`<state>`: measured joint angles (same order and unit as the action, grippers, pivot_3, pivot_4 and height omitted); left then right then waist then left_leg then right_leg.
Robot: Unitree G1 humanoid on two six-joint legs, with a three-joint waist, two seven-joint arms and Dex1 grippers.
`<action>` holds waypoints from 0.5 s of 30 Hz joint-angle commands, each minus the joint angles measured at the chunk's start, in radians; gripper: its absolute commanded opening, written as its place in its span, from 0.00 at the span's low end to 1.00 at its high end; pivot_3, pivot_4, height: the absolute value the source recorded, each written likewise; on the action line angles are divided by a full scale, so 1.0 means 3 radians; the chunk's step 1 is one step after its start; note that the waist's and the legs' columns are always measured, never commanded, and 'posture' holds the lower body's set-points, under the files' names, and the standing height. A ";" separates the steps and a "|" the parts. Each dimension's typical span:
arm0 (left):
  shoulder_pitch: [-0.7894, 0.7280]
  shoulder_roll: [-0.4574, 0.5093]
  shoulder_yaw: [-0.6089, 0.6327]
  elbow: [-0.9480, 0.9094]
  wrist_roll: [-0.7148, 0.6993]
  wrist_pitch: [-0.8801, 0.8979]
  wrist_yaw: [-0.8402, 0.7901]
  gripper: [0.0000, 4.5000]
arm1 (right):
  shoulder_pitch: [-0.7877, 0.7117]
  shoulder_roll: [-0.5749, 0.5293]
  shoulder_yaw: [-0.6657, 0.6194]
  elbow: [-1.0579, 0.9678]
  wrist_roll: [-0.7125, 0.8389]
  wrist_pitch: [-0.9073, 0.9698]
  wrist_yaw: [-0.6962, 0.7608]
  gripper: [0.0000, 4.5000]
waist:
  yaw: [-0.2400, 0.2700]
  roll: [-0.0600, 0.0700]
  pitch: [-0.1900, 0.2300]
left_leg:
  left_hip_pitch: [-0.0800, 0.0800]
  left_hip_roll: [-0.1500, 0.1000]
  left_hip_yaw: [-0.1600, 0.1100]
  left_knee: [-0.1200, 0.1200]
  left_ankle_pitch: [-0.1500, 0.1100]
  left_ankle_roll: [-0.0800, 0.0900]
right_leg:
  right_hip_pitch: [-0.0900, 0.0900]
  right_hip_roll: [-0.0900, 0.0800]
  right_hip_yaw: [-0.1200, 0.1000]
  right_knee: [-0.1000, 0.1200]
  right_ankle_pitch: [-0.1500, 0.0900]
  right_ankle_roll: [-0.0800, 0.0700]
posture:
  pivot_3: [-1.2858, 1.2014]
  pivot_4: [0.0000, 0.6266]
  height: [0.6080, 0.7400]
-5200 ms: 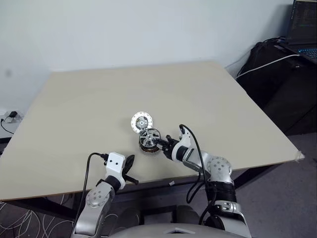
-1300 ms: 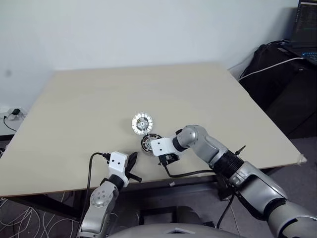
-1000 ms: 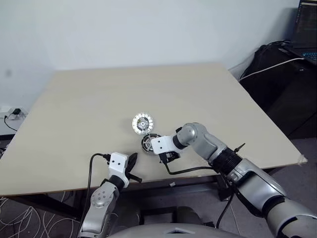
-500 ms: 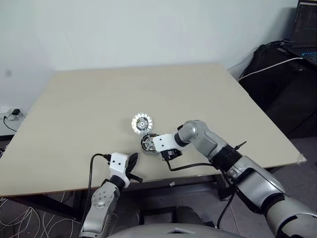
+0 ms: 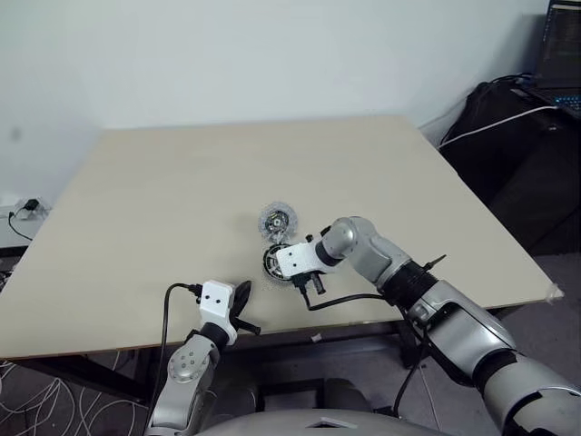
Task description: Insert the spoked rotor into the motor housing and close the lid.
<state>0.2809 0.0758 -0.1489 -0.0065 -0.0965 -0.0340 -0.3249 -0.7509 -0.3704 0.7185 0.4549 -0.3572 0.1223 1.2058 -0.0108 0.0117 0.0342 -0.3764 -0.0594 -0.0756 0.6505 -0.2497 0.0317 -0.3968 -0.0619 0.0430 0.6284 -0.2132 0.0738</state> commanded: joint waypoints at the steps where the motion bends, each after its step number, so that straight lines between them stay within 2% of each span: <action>1: -0.0024 -0.0029 -0.0007 -0.0167 -0.0027 -0.0038 0.0028 0.00 | -0.0026 -0.0020 -0.0070 -0.0026 -0.0027 -0.0013 0.0001 0.03 | 0.0001 0.0000 0.0000 | 0.0000 0.0000 -0.0001 0.0000 0.0000 -0.0001 | 0.0000 0.0000 -0.0001 0.0000 0.0000 0.0000 | 0.52 0.00 1.00; 7: -0.0023 -0.0028 -0.0017 -0.0184 -0.0025 -0.0016 0.0028 0.00 | 0.0117 0.0008 -0.0265 -0.0268 0.0158 0.0220 -0.0035 0.03 | 0.0004 0.0000 -0.0001 | 0.0000 0.0000 0.0000 0.0001 0.0001 -0.0001 | 0.0001 0.0000 0.0000 0.0000 0.0000 0.0000 | 0.52 0.00 1.00; 15: -0.0032 -0.0030 -0.0041 -0.0206 -0.0029 0.0031 0.0012 0.00 | 0.0356 -0.0157 -0.0597 -0.1262 0.0569 0.1330 0.0257 0.03 | 0.0009 0.0000 0.0000 | -0.0003 0.0000 -0.0002 -0.0001 0.0000 -0.0001 | -0.0004 0.0000 0.0000 0.0001 0.0001 0.0000 | 0.52 0.00 1.00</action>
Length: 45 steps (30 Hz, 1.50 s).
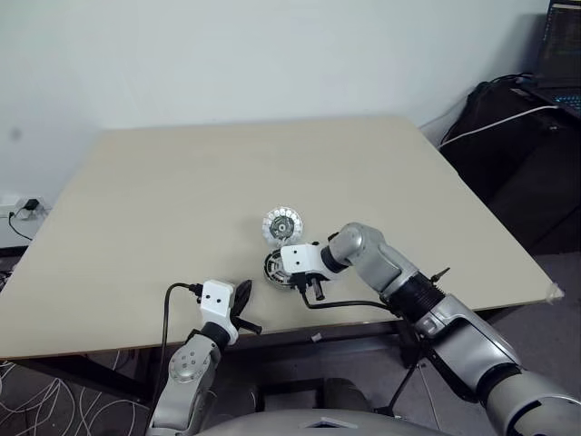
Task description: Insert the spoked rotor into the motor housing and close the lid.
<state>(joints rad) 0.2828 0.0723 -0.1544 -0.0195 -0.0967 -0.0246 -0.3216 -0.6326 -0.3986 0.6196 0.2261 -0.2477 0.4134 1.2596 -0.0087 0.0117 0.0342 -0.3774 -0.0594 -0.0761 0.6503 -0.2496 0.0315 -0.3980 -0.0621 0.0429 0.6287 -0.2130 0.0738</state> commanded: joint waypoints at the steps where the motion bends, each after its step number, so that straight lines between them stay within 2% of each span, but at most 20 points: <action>1: -0.0039 -0.0017 -0.0025 -0.0163 -0.0030 0.0003 0.0001 0.00 | -0.0014 -0.0089 -0.0301 -0.0626 0.0265 0.0526 0.0098 0.03 | 0.0003 0.0000 0.0000 | -0.0001 0.0000 0.0000 0.0000 0.0000 0.0000 | 0.0000 0.0000 -0.0001 0.0000 0.0000 0.0000 | 0.52 0.00 1.00; 5: -0.0049 -0.0015 -0.0032 -0.0162 -0.0042 0.0015 -0.0001 0.00 | 0.0075 -0.0112 -0.0493 -0.1091 0.0520 0.1400 -0.0003 0.03 | 0.0001 -0.0001 0.0000 | -0.0001 0.0001 -0.0001 0.0001 -0.0001 -0.0001 | 0.0000 -0.0001 -0.0001 0.0000 -0.0002 -0.0001 | 0.52 0.00 1.00; 11: -0.0043 -0.0015 -0.0035 -0.0173 -0.0057 0.0040 -0.0002 0.00 | 0.0204 -0.0011 -0.0753 -0.1605 0.0832 0.2895 -0.0501 0.03 | 0.0014 -0.0001 0.0000 | -0.0002 0.0000 -0.0001 0.0002 -0.0009 -0.0014 | 0.0000 -0.0003 -0.0003 -0.0001 -0.0002 -0.0002 | 0.52 0.00 1.00; 15: -0.0044 -0.0012 -0.0038 -0.0171 -0.0061 0.0054 -0.0009 0.00 | 0.0219 0.0252 -0.1033 -0.1842 0.1126 0.3895 -0.0854 0.03 | 0.0010 -0.0002 0.0001 | -0.0005 0.0000 -0.0001 0.0002 -0.0008 -0.0014 | -0.0004 -0.0004 -0.0001 0.0000 -0.0002 -0.0002 | 0.52 0.00 1.00; 21: -0.0056 -0.0014 -0.0039 -0.0158 -0.0065 0.0069 -0.0018 0.00 | 0.0219 0.0547 -0.1380 -0.1760 0.1698 0.4003 -0.1495 0.03 | -0.0007 -0.0002 0.0001 | -0.0005 0.0001 -0.0001 0.0002 -0.0009 -0.0016 | -0.0002 -0.0003 -0.0003 -0.0001 -0.0009 0.0009 | 0.52 0.00 1.00; 25: -0.0057 -0.0023 -0.0035 -0.0144 -0.0066 0.0067 -0.0013 0.00 | 0.0230 0.0764 -0.1620 -0.1625 0.1933 0.4003 -0.2194 0.03 | -0.0008 -0.0002 0.0001 | -0.0005 0.0000 -0.0002 0.0002 -0.0009 -0.0016 | -0.0003 -0.0004 -0.0002 -0.0001 -0.0010 0.0014 | 0.52 0.00 1.00; 28: -0.0042 -0.0025 -0.0025 -0.0141 -0.0072 0.0060 -0.0007 0.00 | 0.0257 0.0840 -0.1768 -0.1562 0.2137 0.4003 -0.2694 0.03 | -0.0006 -0.0002 0.0001 | -0.0006 0.0000 -0.0002 0.0001 -0.0009 -0.0016 | -0.0003 -0.0004 -0.0002 -0.0001 -0.0001 0.0000 | 0.52 0.00 1.00; 39: -0.0051 -0.0008 -0.0041 -0.0115 -0.0102 0.0076 -0.0018 0.00 | 0.0375 0.0918 -0.2078 -0.1417 0.3772 0.4003 -0.4397 0.03 | -0.0037 0.0000 0.0002 | -0.0007 0.0004 -0.0001 -0.0007 0.0000 0.0001 | -0.0007 0.0000 -0.0001 -0.0001 -0.0002 -0.0001 | 0.52 0.00 1.00; 45: -0.0047 0.0000 -0.0039 -0.0117 -0.0099 0.0082 -0.0017 0.00 | 0.0352 0.1194 -0.2304 -0.1092 0.4123 0.4003 -0.5224 0.03 | -0.0045 0.0000 0.0001 | -0.0006 0.0003 0.0000 -0.0005 0.0001 0.0002 | -0.0005 0.0000 0.0000 -0.0002 -0.0009 0.0010 | 0.52 0.00 1.00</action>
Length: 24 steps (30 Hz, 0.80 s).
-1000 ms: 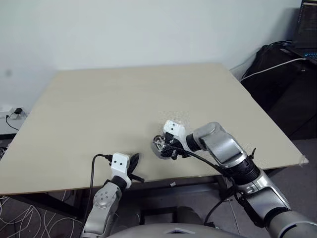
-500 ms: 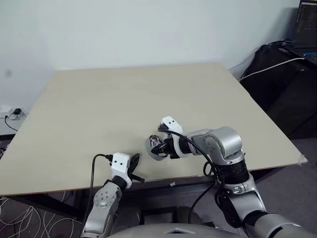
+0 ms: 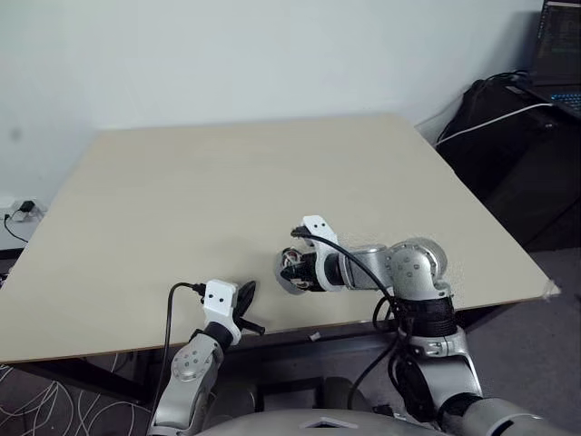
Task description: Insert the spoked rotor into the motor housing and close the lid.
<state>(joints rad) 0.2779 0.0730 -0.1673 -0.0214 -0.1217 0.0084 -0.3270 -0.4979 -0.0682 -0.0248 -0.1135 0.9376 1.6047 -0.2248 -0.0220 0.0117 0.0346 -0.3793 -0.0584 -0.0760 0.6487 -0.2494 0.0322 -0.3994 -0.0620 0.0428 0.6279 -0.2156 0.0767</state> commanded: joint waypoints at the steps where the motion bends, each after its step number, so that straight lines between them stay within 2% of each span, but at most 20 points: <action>1: -0.0030 0.0000 0.0007 -0.0118 -0.0016 -0.0023 0.0002 0.00 | -0.0110 0.0134 -0.0191 0.0097 0.0180 0.0032 -0.0361 0.03 | -0.0001 0.0001 -0.0001 | 0.0000 0.0000 0.0000 0.0000 0.0000 0.0001 | 0.0000 0.0000 0.0000 0.0000 0.0000 0.0000 | 0.52 0.00 1.00; 7: -0.0027 0.0009 0.0017 -0.0132 -0.0021 -0.0013 0.0001 0.00 | -0.0240 0.0383 -0.0415 0.0390 -0.0104 0.0032 -0.0534 0.03 | -0.0001 0.0003 -0.0003 | 0.0002 0.0000 0.0000 0.0001 0.0001 0.0002 | 0.0003 0.0002 0.0000 0.0000 0.0001 0.0001 | 0.52 0.00 1.00; 13: -0.0031 0.0029 0.0017 -0.0129 -0.0022 -0.0010 -0.0005 0.00 | -0.0417 0.0613 -0.0583 0.0748 -0.0536 -0.0202 -0.0368 0.03 | -0.0010 0.0006 -0.0005 | 0.0004 0.0000 0.0002 0.0002 0.0002 0.0002 | 0.0005 0.0003 0.0000 0.0000 -0.0001 0.0004 | 0.52 0.00 1.00; 22: -0.0042 0.0043 0.0020 -0.0121 -0.0020 -0.0011 -0.0002 0.00 | -0.0597 0.0885 -0.0634 0.1236 -0.0894 -0.0716 -0.0065 0.66 | -0.0015 0.0011 -0.0008 | 0.0005 0.0000 0.0002 0.0002 0.0002 0.0003 | 0.0005 0.0002 0.0001 0.0000 -0.0002 0.0006 | 0.52 0.00 1.00; 23: -0.0042 0.0045 0.0020 -0.0120 -0.0020 -0.0012 -0.0003 0.00 | -0.0621 0.0924 -0.0647 0.1271 -0.0895 -0.0761 -0.0045 0.72 | -0.0018 0.0013 -0.0009 | 0.0005 0.0000 0.0002 0.0002 0.0002 0.0003 | 0.0005 0.0002 0.0001 0.0000 -0.0002 0.0006 | 0.52 0.00 1.00; 24: -0.0043 0.0046 0.0020 -0.0120 -0.0020 -0.0012 -0.0004 0.00 | -0.0646 0.0968 -0.0659 0.1283 -0.0878 -0.0783 -0.0022 0.72 | -0.0022 0.0014 -0.0012 | 0.0005 0.0000 0.0002 0.0002 0.0002 0.0003 | 0.0006 0.0002 0.0001 0.0000 -0.0002 0.0005 | 0.52 0.00 1.00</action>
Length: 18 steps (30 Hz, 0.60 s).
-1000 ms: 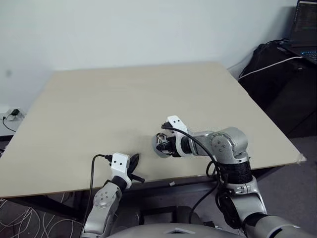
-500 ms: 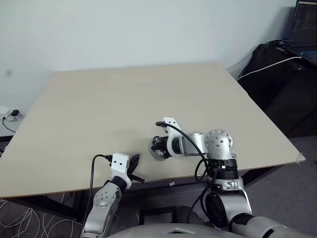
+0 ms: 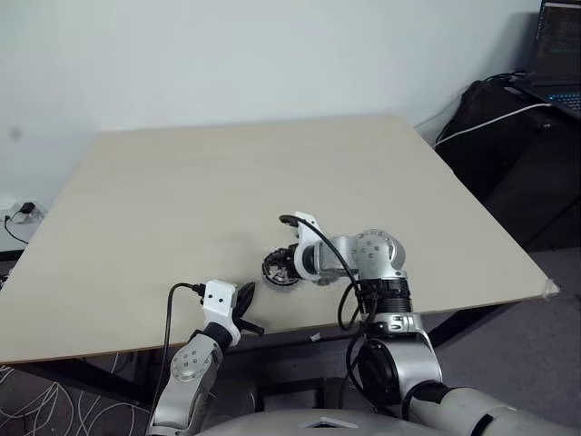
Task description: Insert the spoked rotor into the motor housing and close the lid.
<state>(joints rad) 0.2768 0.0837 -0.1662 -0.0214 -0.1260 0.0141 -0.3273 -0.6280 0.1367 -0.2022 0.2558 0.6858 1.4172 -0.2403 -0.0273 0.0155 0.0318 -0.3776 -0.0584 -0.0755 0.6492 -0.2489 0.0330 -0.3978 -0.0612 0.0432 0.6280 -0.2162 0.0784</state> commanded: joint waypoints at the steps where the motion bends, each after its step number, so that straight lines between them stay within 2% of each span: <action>1: -0.0039 0.0011 0.0016 -0.0120 -0.0006 -0.0031 -0.0003 0.00 | -0.0232 0.0325 -0.0079 0.0052 -0.0015 -0.0163 0.0046 0.72 | -0.0008 0.0004 -0.0004 | 0.0002 0.0000 0.0000 0.0000 0.0000 0.0000 | 0.0001 0.0000 0.0000 0.0000 0.0000 -0.0001 | 0.52 0.00 1.00; 8: -0.0034 0.0011 0.0019 -0.0121 -0.0015 -0.0029 -0.0004 0.00 | -0.0359 0.0589 -0.0219 -0.0231 0.0440 0.0079 0.0226 0.72 | -0.0036 0.0007 -0.0003 | 0.0002 0.0000 0.0000 0.0000 0.0000 0.0000 | 0.0000 0.0000 0.0001 0.0000 -0.0002 -0.0001 | 0.52 0.00 1.00; 11: -0.0034 0.0012 0.0013 -0.0120 -0.0017 -0.0031 -0.0010 0.00 | -0.0388 0.0548 -0.0175 -0.0402 0.0638 0.0001 0.0389 0.72 | -0.0037 0.0007 -0.0003 | -0.0001 0.0000 0.0000 -0.0004 0.0000 0.0001 | -0.0004 0.0000 0.0002 0.0000 0.0000 0.0001 | 0.52 0.00 1.00; 13: -0.0033 0.0013 0.0010 -0.0119 -0.0019 -0.0032 -0.0015 0.00 | -0.0340 0.0381 0.0063 -0.0685 0.0579 -0.0283 0.0566 0.72 | -0.0037 0.0008 -0.0003 | -0.0001 0.0001 -0.0002 -0.0007 0.0000 0.0001 | -0.0004 0.0000 0.0000 0.0000 0.0000 0.0002 | 0.52 0.00 1.00; 16: -0.0032 0.0013 0.0008 -0.0126 -0.0021 -0.0024 -0.0016 0.00 | -0.0196 -0.0058 0.0663 -0.1111 0.0091 -0.0927 0.0855 0.59 | -0.0048 0.0012 0.0000 | -0.0003 0.0000 -0.0002 -0.0008 0.0000 0.0001 | -0.0008 0.0001 0.0000 0.0000 -0.0001 0.0003 | 0.52 0.00 1.00; 18: -0.0031 0.0013 0.0008 -0.0130 -0.0022 -0.0020 -0.0015 0.00 | -0.0086 -0.0295 0.0953 -0.1253 -0.0261 -0.1302 0.0961 0.44 | -0.0048 0.0008 -0.0003 | -0.0003 0.0001 -0.0002 -0.0009 -0.0001 0.0000 | -0.0008 0.0001 -0.0001 -0.0001 -0.0003 0.0007 | 0.52 0.00 1.00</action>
<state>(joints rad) 0.2754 0.0849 -0.1674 -0.0218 -0.1284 0.0149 -0.3285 -0.6598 0.0841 0.0291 -0.0677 0.6862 1.1281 0.0174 -0.0417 0.0179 0.0310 -0.3785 -0.0582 -0.0762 0.6467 -0.2491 0.0331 -0.3999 -0.0611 0.0428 0.6276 -0.2172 0.0804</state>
